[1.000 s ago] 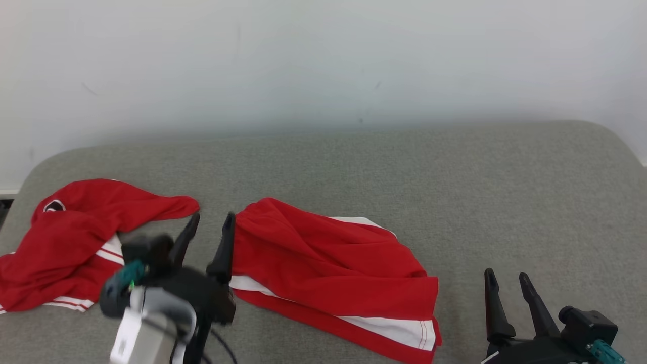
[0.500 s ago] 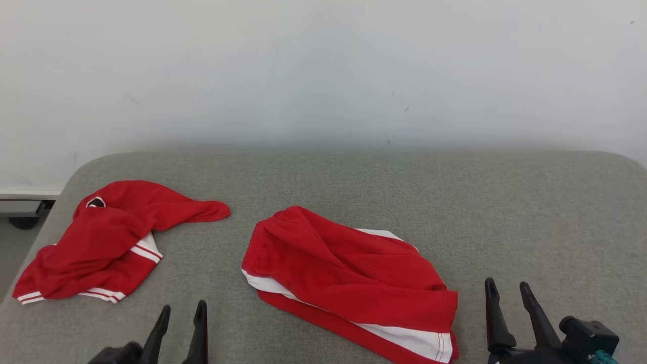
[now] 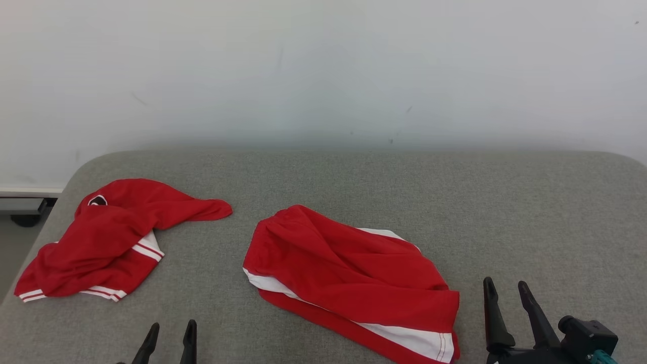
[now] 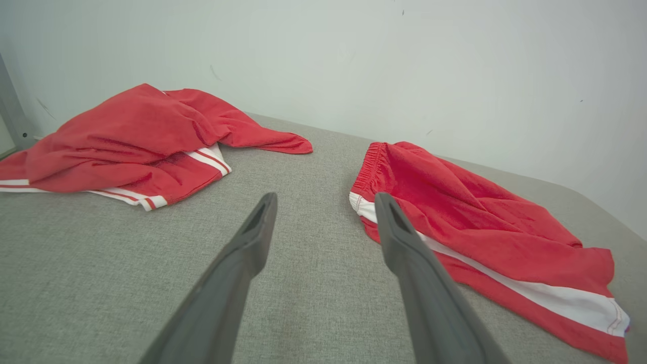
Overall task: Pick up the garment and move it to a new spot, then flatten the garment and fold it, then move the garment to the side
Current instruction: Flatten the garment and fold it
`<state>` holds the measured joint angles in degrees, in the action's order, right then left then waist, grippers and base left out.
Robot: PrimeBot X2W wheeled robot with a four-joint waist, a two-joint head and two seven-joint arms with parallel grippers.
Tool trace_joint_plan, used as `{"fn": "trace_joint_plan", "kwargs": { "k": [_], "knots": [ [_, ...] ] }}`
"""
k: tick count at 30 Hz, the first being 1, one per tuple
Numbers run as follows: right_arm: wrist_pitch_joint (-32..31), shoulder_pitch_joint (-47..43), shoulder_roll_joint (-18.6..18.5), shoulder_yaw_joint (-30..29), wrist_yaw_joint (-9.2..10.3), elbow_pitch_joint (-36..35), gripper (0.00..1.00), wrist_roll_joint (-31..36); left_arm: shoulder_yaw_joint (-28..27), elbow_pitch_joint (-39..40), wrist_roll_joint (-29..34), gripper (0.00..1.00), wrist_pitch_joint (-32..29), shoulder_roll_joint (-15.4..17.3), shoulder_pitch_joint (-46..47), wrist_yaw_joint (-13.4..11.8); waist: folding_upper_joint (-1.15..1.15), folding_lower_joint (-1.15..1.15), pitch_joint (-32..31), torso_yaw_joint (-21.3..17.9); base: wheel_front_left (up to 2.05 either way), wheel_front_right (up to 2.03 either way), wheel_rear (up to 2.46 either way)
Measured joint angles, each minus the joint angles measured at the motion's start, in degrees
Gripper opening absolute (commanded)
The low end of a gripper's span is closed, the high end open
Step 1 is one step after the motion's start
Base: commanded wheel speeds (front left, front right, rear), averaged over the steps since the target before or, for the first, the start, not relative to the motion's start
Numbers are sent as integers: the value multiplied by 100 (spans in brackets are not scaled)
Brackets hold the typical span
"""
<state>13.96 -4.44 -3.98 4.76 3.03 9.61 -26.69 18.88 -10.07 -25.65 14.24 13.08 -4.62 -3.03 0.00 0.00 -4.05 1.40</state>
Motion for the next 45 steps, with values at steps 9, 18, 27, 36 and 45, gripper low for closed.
{"fn": "trace_joint_plan", "kwargs": {
  "k": [9, 18, 27, 36, 45],
  "knots": [
    [-1, 1, 0, 4, 1, 2, 100, -1, 1, 223, 58, 100, -58, 70, -2, -53, 0, 0, 31, -42, 0, 0, 0],
    [-1, 2, 0, 7, 1, -10, 100, -1, 20, 350, 74, 100, -166, 79, -7, -101, 0, 0, 60, -66, 0, 0, 0],
    [-847, -91, -11, 433, -8, 169, 100, -45, 246, 246, 249, 100, -801, 400, 257, 113, 0, 0, 105, -90, 0, 0, 0],
    [-1931, -57, -54, 881, 52, 316, 100, 63, 788, -675, 266, 100, -1886, 415, 1871, 798, 0, 1, 331, -91, 0, 0, 0],
    [-2597, 409, -47, 1163, 127, 316, 100, 291, 1048, -1674, 248, 100, -2506, 325, 2823, 966, 0, 1, 679, -207, 0, 0, 0]
  ]
}}
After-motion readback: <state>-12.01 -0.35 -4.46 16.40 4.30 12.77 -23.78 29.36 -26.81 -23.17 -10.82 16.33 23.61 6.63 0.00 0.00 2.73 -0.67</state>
